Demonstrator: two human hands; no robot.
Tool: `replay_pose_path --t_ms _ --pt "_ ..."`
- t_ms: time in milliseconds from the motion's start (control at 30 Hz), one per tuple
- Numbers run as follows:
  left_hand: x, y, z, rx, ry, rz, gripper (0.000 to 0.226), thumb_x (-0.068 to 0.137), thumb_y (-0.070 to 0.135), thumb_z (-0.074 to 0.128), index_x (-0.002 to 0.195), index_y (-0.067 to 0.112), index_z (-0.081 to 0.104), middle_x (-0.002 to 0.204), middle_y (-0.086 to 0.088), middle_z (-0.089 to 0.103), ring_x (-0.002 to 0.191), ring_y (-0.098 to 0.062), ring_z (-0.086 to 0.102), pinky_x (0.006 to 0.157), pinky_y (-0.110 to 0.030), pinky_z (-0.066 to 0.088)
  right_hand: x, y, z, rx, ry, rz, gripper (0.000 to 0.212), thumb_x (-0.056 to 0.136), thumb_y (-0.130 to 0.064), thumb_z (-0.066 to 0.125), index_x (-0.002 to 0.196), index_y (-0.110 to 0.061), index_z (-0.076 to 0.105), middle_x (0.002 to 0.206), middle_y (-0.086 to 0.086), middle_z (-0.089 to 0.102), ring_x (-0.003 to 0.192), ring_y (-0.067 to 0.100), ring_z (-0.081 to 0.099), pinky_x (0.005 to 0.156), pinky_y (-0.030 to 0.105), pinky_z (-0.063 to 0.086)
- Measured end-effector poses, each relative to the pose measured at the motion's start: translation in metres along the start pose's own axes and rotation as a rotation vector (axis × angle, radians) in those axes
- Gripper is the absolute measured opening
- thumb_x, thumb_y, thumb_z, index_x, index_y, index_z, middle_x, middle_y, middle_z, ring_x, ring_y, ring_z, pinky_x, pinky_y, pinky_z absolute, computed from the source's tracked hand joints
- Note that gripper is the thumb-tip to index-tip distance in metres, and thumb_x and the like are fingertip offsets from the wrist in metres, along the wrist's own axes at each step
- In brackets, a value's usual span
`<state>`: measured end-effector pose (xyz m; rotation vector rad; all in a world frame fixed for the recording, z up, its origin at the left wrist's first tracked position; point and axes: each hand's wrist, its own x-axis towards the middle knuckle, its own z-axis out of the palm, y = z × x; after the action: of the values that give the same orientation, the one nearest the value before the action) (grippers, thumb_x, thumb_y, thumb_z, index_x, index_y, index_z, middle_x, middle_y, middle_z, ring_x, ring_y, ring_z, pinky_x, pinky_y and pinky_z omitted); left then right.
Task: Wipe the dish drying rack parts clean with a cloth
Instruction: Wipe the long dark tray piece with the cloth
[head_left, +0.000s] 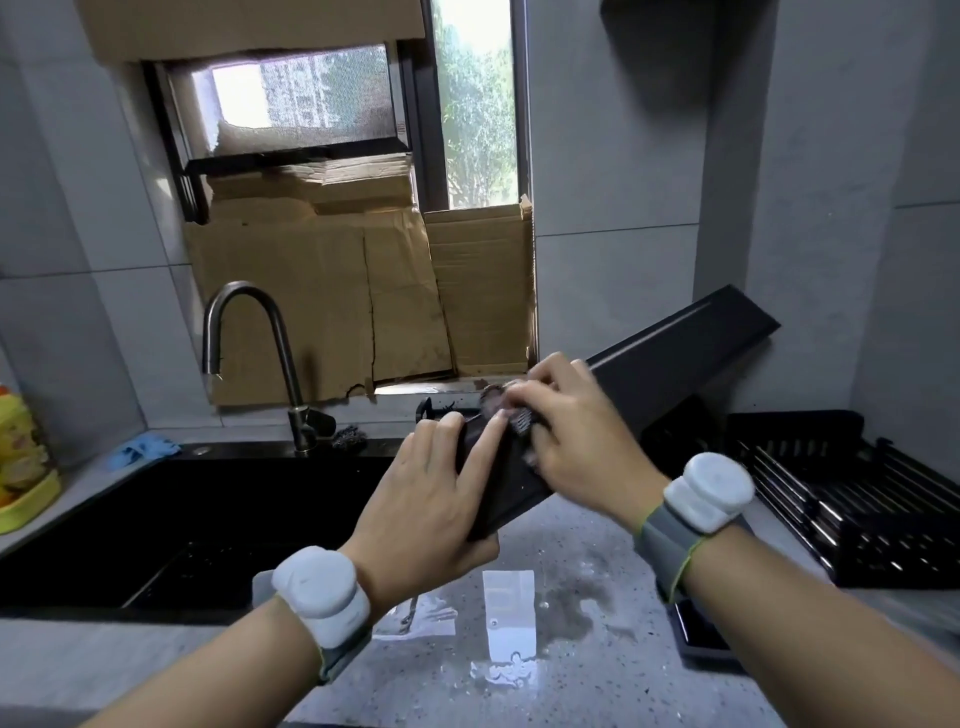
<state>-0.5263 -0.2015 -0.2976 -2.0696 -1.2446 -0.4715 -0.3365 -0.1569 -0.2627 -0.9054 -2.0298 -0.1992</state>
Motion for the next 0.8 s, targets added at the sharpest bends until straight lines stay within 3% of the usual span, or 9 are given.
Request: replay_pose_path --t_ms 133,333,467,600,667,733,800 --pt "-0.011 -0.002 0.008 -0.055 -0.044 -0.044 0.104 0.064 0.048 0.066 0.15 0.0 0.032 0.123 -0.027 0.048 0.098 -0.04 0.049 0.088 -0.05 0.05 -0.012 -0.001 0.01 0.039 -0.126 -0.072 0.042 0.079 -0.002 0.052 0.118 -0.011 0.066 0.112 0.003 0.05 0.101 0.022 0.043 0.091 0.03 0.041" --pt "-0.013 -0.002 0.0 -0.165 -0.015 -0.125 0.106 0.066 0.048 0.066 0.153 0.002 0.027 0.125 -0.018 0.044 0.107 -0.036 0.046 0.097 -0.045 0.046 -0.006 0.026 0.012 0.004 0.103 0.233 0.044 0.081 0.009 0.055 0.115 -0.014 0.071 0.102 -0.002 0.049 0.097 0.02 0.042 0.09 0.034 0.042" --pt "-0.005 -0.006 0.004 -0.229 0.023 -0.207 0.099 0.069 0.048 0.066 0.149 0.0 0.032 0.123 -0.015 0.042 0.106 -0.034 0.043 0.097 -0.045 0.043 -0.023 -0.004 0.024 0.066 0.12 0.104 0.04 0.079 0.004 0.053 0.112 -0.011 0.07 0.101 0.002 0.05 0.093 0.021 0.045 0.085 0.031 0.042" --pt "-0.005 -0.011 0.011 -0.309 0.041 -0.301 0.104 0.069 0.055 0.066 0.151 0.004 0.027 0.123 -0.01 0.038 0.112 -0.03 0.038 0.101 -0.041 0.041 -0.043 -0.028 0.036 0.12 -0.031 -0.091 0.039 0.081 -0.009 0.043 0.111 -0.011 0.068 0.104 0.005 0.052 0.091 0.023 0.046 0.083 0.028 0.042" --pt "-0.008 -0.012 0.01 -0.348 0.068 -0.333 0.102 0.068 0.05 0.067 0.151 0.008 0.027 0.121 -0.005 0.035 0.113 -0.028 0.037 0.101 -0.04 0.041 -0.028 -0.009 0.038 0.089 0.089 -0.002 0.039 0.078 -0.001 0.047 0.108 -0.01 0.07 0.102 0.007 0.052 0.09 0.024 0.047 0.083 0.033 0.043" --pt "-0.005 -0.009 0.007 -0.401 0.098 -0.347 0.1 0.067 0.045 0.07 0.151 0.013 0.026 0.119 -0.001 0.032 0.113 -0.024 0.034 0.101 -0.035 0.038 -0.013 0.011 0.033 0.055 0.229 0.204 0.04 0.078 0.006 0.053 0.109 -0.01 0.07 0.101 0.005 0.05 0.092 0.025 0.047 0.086 0.038 0.043" --pt "-0.001 -0.006 0.005 -0.43 0.125 -0.362 0.1 0.067 0.044 0.071 0.151 0.015 0.026 0.117 0.002 0.03 0.114 -0.021 0.032 0.1 -0.03 0.033 -0.009 0.008 0.033 0.078 0.257 0.263 0.039 0.08 0.007 0.056 0.112 -0.011 0.069 0.102 0.003 0.048 0.095 0.024 0.049 0.089 0.04 0.046"
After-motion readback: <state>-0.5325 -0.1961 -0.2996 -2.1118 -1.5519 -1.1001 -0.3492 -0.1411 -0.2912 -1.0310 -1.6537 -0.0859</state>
